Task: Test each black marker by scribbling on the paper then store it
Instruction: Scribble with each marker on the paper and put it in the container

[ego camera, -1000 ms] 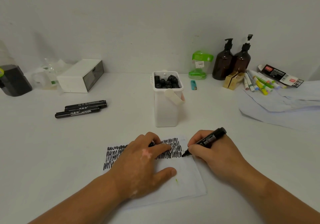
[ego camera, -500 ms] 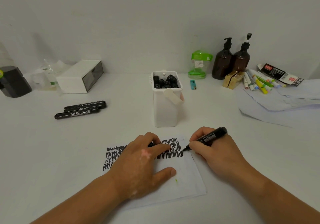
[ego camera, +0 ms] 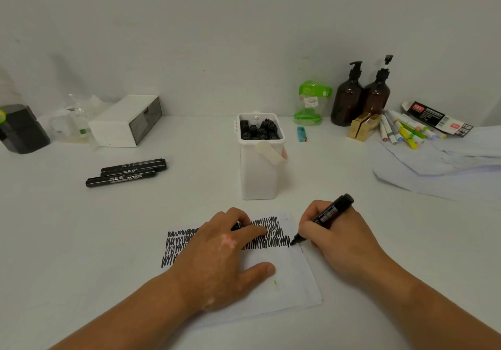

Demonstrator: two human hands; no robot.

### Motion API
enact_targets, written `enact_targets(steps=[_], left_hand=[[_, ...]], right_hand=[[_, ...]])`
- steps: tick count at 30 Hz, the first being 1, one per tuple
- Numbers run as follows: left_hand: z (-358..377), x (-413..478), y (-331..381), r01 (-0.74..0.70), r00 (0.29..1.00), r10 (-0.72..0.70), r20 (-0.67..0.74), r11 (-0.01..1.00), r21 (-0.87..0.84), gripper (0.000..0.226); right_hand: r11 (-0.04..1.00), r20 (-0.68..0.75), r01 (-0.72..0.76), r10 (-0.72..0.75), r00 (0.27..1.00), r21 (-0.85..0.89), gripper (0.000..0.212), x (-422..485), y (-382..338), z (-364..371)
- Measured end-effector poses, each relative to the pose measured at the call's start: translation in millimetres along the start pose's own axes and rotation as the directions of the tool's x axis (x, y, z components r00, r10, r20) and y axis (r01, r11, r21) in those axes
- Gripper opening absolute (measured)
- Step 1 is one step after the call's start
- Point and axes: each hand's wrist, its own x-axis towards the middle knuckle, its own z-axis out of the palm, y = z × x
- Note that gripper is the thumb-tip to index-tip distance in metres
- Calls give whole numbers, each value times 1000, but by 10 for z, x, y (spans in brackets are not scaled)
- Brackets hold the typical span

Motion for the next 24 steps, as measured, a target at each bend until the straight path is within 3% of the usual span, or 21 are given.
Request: enact_targets(steps=[4,8,11,16,20,24], left_hand=[[-27,0,-1,0,1000,0,-11,999,-54,67],[-94,13,-25,6,999,-15,-45,980,-197,49],[-144,12,-55,31,993,-76,-89,901,-434,53],[-178,21,-96,75,965,-219,-142,755,-651,56],[-209,47,-143,191,937,-348,-8,535,-823,47],[-216,53,-175,203,937,-349,-2,551,-810,27]], right_hand=[[980,-55,-22,33,998,198,12,10,20,-50],[899,-38,-52,75,996,434,19,-9,-3,-76],[911,-32,5,10,999,413,25,-1,-75,-86],[931,-67,103,-85,994,350,32,81,-310,-131],[827,19,52,-76,997,560,15,128,-476,-64],[753,29,-10,-13,999,658,7,84,-510,61]])
